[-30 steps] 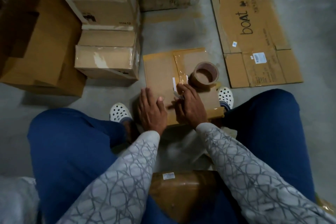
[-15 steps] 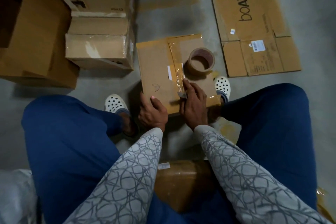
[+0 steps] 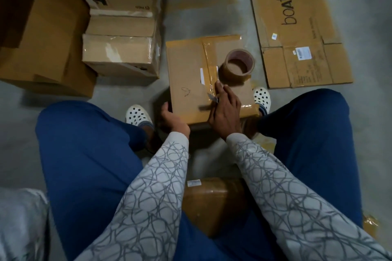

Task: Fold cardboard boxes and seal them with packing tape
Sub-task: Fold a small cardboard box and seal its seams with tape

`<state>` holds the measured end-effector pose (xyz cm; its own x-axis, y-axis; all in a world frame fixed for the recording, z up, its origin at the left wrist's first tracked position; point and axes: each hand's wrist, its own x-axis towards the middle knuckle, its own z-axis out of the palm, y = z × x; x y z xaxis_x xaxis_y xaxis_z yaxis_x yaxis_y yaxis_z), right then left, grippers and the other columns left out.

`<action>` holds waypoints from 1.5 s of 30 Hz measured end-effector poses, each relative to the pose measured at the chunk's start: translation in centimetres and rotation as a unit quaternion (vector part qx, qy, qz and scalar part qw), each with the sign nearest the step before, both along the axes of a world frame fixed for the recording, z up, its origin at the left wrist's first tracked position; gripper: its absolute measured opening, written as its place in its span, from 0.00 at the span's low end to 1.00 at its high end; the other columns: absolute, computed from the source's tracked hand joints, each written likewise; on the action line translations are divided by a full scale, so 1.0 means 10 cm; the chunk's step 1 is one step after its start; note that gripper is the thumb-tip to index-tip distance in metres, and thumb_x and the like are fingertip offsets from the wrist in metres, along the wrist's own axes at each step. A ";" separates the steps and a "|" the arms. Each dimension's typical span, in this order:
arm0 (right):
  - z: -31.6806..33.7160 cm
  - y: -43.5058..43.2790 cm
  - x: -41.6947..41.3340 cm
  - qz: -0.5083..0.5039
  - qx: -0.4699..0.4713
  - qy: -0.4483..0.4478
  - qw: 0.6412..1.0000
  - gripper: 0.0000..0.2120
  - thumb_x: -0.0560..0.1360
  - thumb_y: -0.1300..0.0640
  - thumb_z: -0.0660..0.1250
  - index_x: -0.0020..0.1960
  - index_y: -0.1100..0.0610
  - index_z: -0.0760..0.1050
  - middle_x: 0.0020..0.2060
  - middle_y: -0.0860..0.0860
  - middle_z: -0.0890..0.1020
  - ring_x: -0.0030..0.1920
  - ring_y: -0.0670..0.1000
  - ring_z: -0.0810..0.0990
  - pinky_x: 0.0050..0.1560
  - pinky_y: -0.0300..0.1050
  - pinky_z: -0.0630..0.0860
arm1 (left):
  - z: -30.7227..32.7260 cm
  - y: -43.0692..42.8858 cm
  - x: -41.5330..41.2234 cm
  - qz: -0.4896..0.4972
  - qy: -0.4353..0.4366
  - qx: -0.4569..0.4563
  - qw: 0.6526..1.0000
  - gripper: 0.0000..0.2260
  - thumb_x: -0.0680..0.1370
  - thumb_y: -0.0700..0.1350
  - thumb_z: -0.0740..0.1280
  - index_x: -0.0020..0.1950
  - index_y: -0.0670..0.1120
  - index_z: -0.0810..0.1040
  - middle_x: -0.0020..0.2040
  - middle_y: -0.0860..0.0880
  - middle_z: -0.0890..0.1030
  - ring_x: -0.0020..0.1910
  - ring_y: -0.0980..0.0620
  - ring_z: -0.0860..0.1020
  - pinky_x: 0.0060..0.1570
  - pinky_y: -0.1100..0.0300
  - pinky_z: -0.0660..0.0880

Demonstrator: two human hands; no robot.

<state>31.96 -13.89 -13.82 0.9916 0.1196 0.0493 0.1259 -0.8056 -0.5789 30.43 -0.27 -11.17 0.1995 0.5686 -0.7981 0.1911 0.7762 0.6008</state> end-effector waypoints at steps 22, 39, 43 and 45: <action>0.26 0.43 0.27 -0.098 0.051 0.079 0.991 0.12 0.78 0.61 0.65 0.59 0.63 0.69 0.56 0.61 0.74 0.51 0.64 0.79 0.48 0.57 0.77 | -0.38 0.20 0.21 -0.560 0.139 0.600 0.554 0.26 0.84 0.54 0.49 0.83 0.57 0.52 0.84 0.51 0.46 0.82 0.43 0.51 0.75 0.38 0.60; 0.35 0.34 0.09 -0.039 -0.067 -0.021 0.997 0.13 0.75 0.56 0.69 0.58 0.57 0.75 0.53 0.56 0.78 0.52 0.58 0.76 0.49 0.53 0.74 | -0.30 0.17 0.12 -0.586 0.128 0.613 0.515 0.28 0.83 0.56 0.48 0.83 0.50 0.55 0.84 0.48 0.50 0.83 0.45 0.47 0.78 0.40 0.51; 0.46 0.15 -0.02 -0.107 -0.047 -0.063 0.991 0.09 0.74 0.55 0.68 0.53 0.56 0.73 0.51 0.54 0.76 0.52 0.55 0.74 0.51 0.49 0.68 | -0.34 0.22 0.04 -0.604 0.122 0.601 0.509 0.29 0.83 0.59 0.46 0.84 0.51 0.50 0.84 0.49 0.47 0.83 0.46 0.44 0.78 0.39 0.49; 0.44 0.02 -0.05 -0.224 -0.027 -0.059 0.973 0.14 0.73 0.54 0.70 0.55 0.56 0.72 0.54 0.55 0.75 0.56 0.56 0.73 0.55 0.50 0.68 | -0.32 0.21 0.02 -0.584 0.111 0.601 0.534 0.28 0.85 0.58 0.49 0.83 0.51 0.53 0.84 0.48 0.48 0.83 0.46 0.47 0.79 0.41 0.51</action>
<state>31.51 -13.65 -9.38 0.9329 -0.3169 0.1710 -0.1811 -0.8234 -0.5378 30.61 1.85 -14.36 0.9548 0.2882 -0.0734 0.2933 -0.8716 0.3928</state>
